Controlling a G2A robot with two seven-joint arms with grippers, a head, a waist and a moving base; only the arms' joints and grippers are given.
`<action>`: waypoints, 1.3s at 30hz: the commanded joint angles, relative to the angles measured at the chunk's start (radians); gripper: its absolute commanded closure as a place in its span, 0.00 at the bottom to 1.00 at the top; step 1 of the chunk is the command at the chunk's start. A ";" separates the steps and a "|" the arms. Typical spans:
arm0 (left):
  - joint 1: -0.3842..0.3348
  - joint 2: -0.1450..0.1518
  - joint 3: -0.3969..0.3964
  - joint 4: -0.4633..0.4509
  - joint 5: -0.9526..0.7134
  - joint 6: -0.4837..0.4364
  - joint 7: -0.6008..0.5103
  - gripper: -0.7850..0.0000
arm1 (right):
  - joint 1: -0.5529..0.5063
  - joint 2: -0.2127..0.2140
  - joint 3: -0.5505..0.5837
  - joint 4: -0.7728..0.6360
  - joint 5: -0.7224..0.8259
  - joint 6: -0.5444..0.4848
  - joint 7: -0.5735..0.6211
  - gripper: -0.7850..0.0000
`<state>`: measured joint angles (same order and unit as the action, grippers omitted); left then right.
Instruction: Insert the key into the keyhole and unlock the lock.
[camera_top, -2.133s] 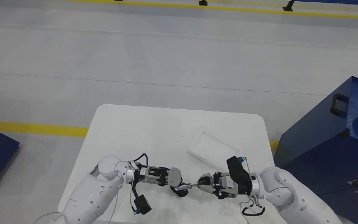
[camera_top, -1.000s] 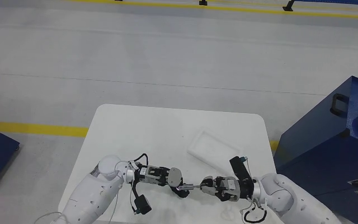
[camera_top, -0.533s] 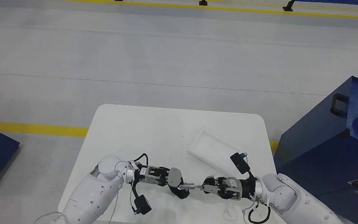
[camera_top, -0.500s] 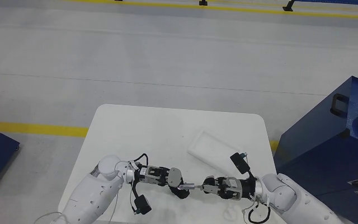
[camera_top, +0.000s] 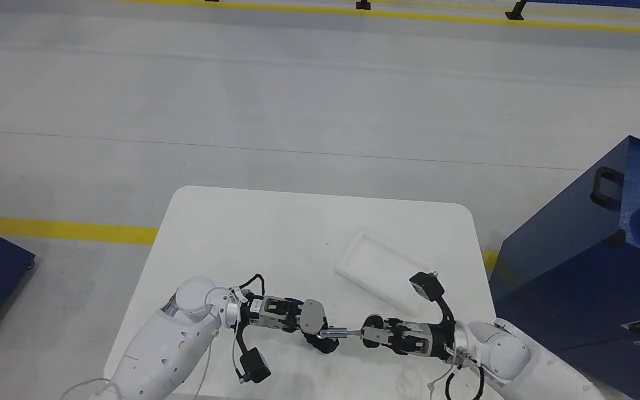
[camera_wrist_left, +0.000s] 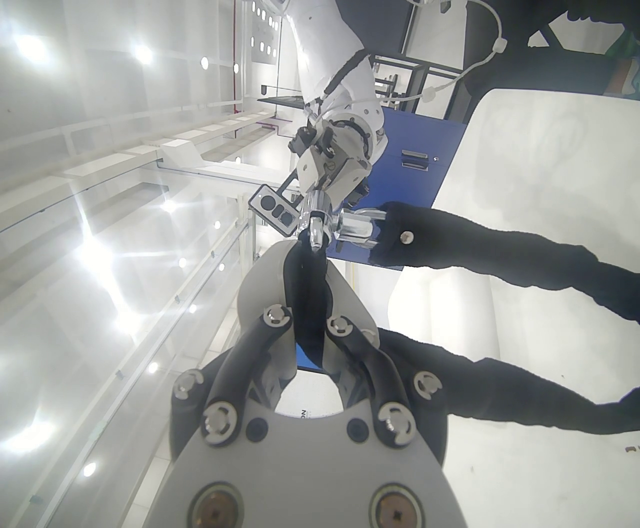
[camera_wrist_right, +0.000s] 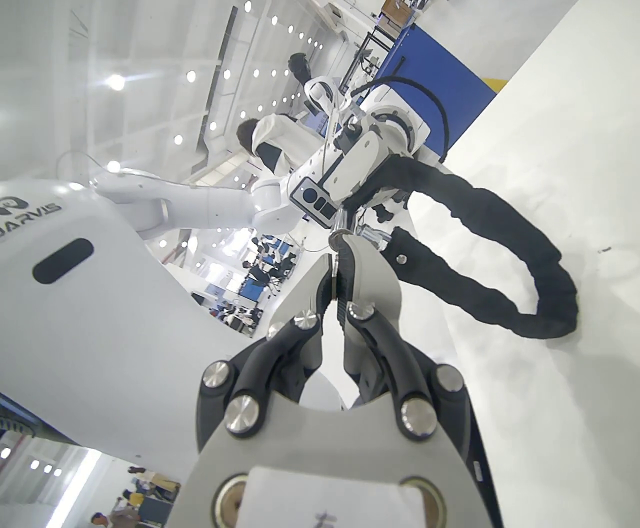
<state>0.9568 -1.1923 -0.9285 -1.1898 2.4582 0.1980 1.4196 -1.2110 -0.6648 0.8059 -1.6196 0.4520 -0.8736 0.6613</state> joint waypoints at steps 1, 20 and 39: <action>0.000 0.000 0.000 0.000 0.000 0.000 0.000 1.00 | 0.003 0.000 0.000 0.004 0.078 0.025 0.053 1.00; 0.000 0.000 0.000 0.000 0.000 0.000 0.000 1.00 | 0.019 -0.026 0.044 0.035 0.111 0.079 0.210 1.00; 0.000 0.000 0.000 0.000 0.000 0.000 0.000 1.00 | -0.001 -0.056 0.074 -0.003 0.007 0.100 0.164 1.00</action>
<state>0.9568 -1.1923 -0.9285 -1.1898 2.4582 0.1980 1.4196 -1.2115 -0.7190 0.8782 -1.6221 0.4615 -0.7744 0.8251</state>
